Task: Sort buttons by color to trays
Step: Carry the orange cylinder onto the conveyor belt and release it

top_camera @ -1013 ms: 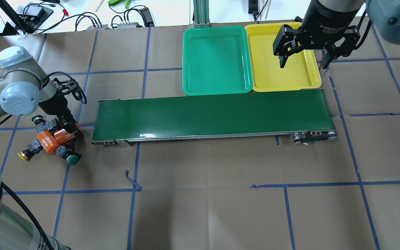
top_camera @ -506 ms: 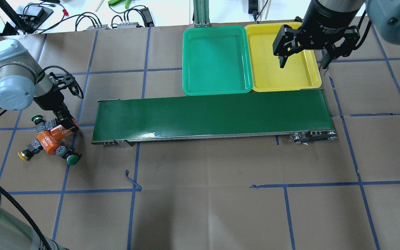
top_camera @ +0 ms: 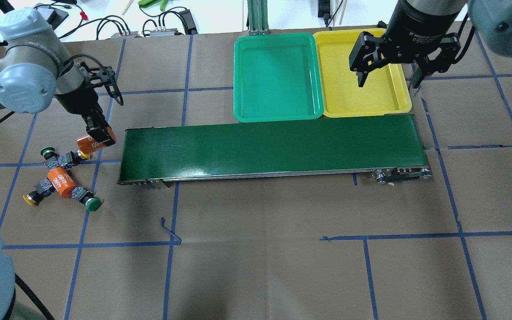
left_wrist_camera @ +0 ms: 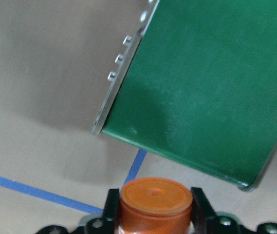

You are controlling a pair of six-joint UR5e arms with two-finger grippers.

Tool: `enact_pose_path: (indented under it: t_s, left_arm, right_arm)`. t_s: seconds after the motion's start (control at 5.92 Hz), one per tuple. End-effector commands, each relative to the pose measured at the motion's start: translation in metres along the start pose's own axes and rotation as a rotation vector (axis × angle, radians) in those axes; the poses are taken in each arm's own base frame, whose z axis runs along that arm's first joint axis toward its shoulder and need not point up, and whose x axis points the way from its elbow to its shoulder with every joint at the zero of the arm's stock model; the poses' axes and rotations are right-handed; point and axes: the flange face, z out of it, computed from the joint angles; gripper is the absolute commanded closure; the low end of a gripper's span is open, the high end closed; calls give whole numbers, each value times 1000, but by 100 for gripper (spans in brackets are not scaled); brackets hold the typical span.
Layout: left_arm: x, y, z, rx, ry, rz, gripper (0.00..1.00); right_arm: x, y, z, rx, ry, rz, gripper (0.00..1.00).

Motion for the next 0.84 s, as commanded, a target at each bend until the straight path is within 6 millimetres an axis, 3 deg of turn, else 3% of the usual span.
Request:
enact_pose_path:
  t_s: [0.0, 0.34, 0.51, 0.68]
  left_arm:
    - [39, -68, 0, -21, 8, 242, 99]
    - [54, -74, 25, -40, 52, 265, 92]
    - [57, -73, 29, -43, 59, 262, 60]
    - [55, -67, 29, -42, 70, 237, 3]
  right_arm:
    - [0, 0, 0, 0, 0, 0, 0]
    - [0, 0, 0, 0, 1, 0, 0]
    - [1, 0, 0, -1, 2, -5, 0]
    - [0, 3, 2, -6, 1, -33, 0]
